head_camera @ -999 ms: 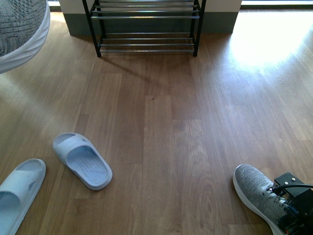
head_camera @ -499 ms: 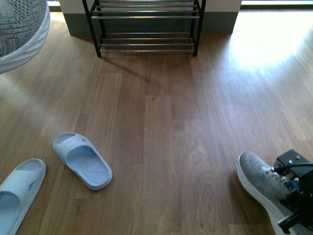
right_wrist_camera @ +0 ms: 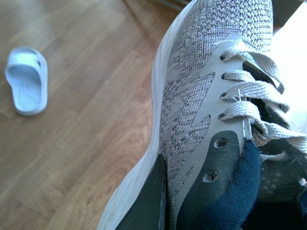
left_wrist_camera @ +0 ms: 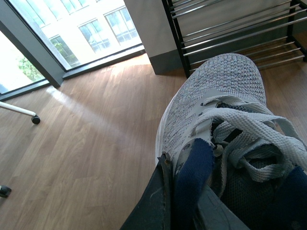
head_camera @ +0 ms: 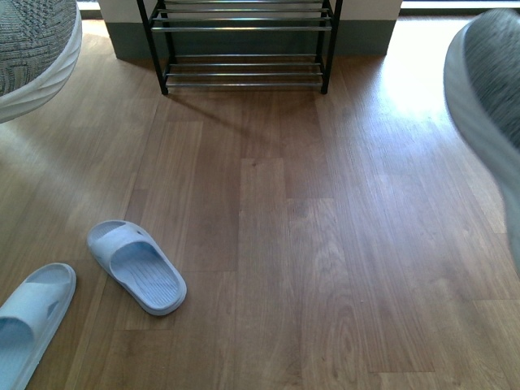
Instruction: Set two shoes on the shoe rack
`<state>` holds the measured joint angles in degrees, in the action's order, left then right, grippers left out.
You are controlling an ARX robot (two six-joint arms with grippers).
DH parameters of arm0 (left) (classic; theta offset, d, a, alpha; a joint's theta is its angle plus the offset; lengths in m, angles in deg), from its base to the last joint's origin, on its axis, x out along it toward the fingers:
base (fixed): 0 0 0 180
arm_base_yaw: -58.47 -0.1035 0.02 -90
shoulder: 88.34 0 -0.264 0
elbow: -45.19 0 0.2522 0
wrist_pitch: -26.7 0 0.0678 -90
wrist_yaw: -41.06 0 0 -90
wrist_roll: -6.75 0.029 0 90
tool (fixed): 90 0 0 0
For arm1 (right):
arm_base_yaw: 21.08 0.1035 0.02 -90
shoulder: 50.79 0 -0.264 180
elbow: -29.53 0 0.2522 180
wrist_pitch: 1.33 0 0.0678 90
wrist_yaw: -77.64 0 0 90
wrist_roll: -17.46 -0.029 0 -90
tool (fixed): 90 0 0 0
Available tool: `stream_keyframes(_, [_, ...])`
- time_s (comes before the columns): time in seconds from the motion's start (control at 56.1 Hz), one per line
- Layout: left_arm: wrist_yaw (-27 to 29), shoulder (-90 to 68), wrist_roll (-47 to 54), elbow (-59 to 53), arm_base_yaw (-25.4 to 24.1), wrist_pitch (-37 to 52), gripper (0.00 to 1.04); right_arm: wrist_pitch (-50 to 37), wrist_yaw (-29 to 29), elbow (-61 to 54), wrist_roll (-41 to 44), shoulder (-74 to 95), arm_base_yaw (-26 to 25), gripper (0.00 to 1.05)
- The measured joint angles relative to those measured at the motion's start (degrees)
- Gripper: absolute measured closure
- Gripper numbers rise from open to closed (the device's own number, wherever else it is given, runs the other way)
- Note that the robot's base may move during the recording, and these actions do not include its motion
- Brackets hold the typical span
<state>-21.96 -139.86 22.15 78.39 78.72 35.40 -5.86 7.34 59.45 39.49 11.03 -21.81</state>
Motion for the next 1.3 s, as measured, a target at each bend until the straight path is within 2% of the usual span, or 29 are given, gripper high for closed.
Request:
stream_keyframes(0.036, [0.0,0.0,0.0,0.0,0.0,0.0,1.03,3.7,-1.3,-1.6,-0.2,-9.6,0.4,1.03])
stream_keyframes(0.125, [0.0,0.0,0.0,0.0,0.0,0.0,1.03,14.8,-0.2,-3.6,-4.5,-32.6,-0.6,1.03])
stream_keyframes(0.214, [0.0,0.0,0.0,0.0,0.0,0.0,1.03,16.5,-0.2,-3.9,-6.1,-42.0,-0.9,1.03])
stream_keyframes(1.302, [0.0,0.0,0.0,0.0,0.1,0.0,1.03,16.8,-0.3,-4.4,-7.5,-43.2,-1.0,1.03])
